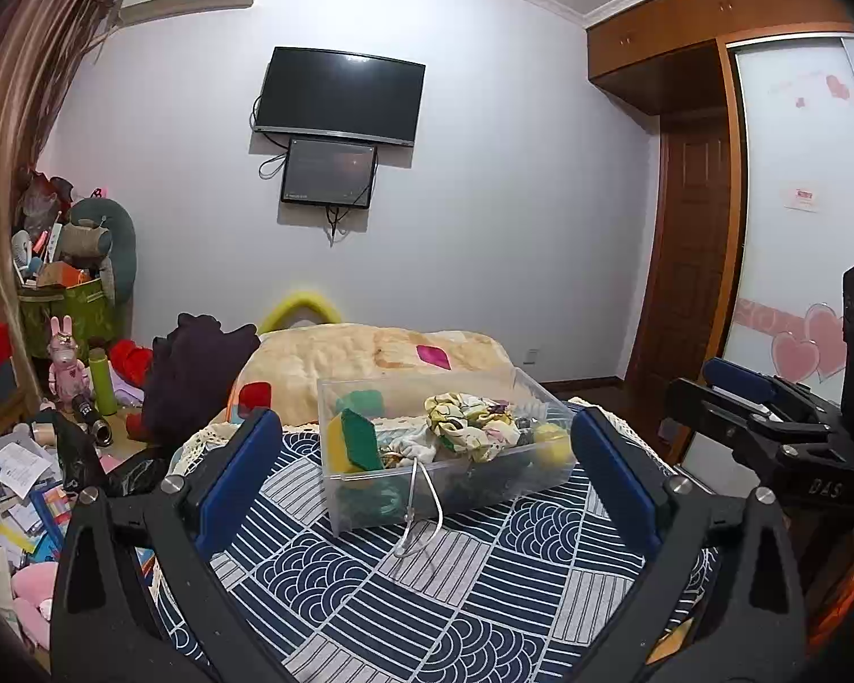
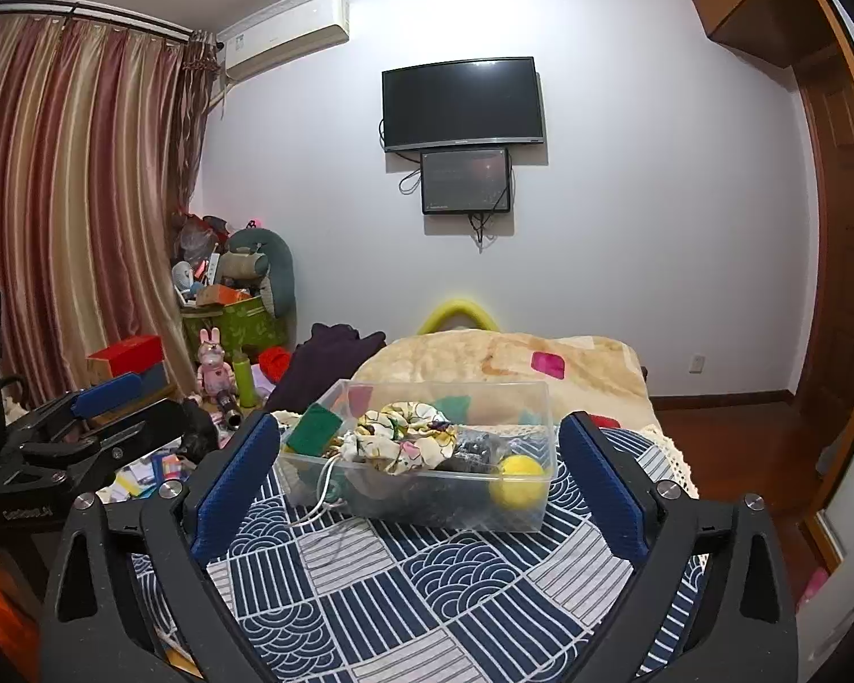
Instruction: Organize soft objects
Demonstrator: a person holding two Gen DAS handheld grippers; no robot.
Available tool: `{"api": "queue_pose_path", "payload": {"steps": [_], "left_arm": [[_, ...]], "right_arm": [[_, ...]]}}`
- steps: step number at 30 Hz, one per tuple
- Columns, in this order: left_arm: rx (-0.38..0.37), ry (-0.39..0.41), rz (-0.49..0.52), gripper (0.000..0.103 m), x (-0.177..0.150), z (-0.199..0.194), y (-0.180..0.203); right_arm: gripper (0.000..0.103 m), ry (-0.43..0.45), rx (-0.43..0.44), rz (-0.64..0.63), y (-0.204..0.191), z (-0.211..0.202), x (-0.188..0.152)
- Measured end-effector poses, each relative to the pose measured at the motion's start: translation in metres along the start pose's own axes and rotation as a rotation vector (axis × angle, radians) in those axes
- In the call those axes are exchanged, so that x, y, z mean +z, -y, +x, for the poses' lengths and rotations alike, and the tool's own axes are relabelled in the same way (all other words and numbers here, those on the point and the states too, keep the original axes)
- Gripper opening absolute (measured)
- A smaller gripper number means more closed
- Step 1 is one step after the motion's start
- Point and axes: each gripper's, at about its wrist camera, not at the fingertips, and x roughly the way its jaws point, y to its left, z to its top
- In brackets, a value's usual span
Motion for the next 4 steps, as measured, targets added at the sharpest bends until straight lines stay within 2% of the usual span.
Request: {"api": "queue_pose_path", "payload": {"steps": [4], "left_arm": [[-0.003, -0.001, 0.006, 0.103, 0.0005, -0.0011, 0.002]], "right_arm": [[0.102, 0.002, -0.005, 0.002, 0.0012, -0.0002, -0.0003]]}}
